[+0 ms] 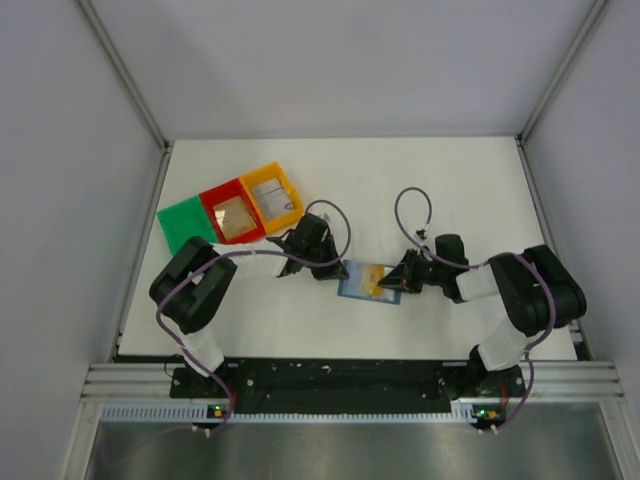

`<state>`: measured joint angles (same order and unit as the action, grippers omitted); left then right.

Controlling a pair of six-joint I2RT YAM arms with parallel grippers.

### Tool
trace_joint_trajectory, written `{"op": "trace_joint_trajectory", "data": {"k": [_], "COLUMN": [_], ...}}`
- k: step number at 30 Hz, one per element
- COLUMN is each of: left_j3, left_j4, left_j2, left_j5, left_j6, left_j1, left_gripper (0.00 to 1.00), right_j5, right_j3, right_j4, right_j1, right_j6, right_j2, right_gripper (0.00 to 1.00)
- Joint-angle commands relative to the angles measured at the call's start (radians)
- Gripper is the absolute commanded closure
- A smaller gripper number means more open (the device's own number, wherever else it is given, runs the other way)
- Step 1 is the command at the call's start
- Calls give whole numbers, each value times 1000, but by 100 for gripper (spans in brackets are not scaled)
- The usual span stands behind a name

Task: Take the credit cards out of the card holder
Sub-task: Remove the credit card from the card holder.

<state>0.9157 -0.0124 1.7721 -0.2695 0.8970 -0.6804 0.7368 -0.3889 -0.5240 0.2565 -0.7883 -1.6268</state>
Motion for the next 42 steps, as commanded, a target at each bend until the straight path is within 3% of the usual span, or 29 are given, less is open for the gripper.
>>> {"op": "trace_joint_trajectory", "data": {"k": [1, 10, 19, 27, 34, 37, 42], "left_j3": [-60, -84, -80, -35, -61, -92, -144], "left_j4": [-75, -52, -26, 5, 267, 409, 638], "left_j2": [16, 16, -37, -184, -218, -192, -152], "left_j5": [58, 58, 49, 38, -121, -210, -301], "left_j6": [-7, 6, 7, -12, 31, 74, 169], "left_j1": [4, 19, 31, 32, 31, 32, 30], "left_gripper": [100, 100, 99, 61, 34, 26, 26], "right_j5": [-22, -73, -126, -82, -5, 22, 46], "right_j3": [13, 51, 30, 28, 73, 97, 114], "right_j4": [-33, 140, 326, 292, 102, -11, -140], "right_j1": [-8, -69, -76, -79, -76, -77, -77], "right_j6": [-5, 64, 104, 44, -70, -139, -229], "right_j2": [-10, 129, 375, 527, 550, 550, 553], "right_gripper": [100, 100, 100, 100, 100, 100, 100]}}
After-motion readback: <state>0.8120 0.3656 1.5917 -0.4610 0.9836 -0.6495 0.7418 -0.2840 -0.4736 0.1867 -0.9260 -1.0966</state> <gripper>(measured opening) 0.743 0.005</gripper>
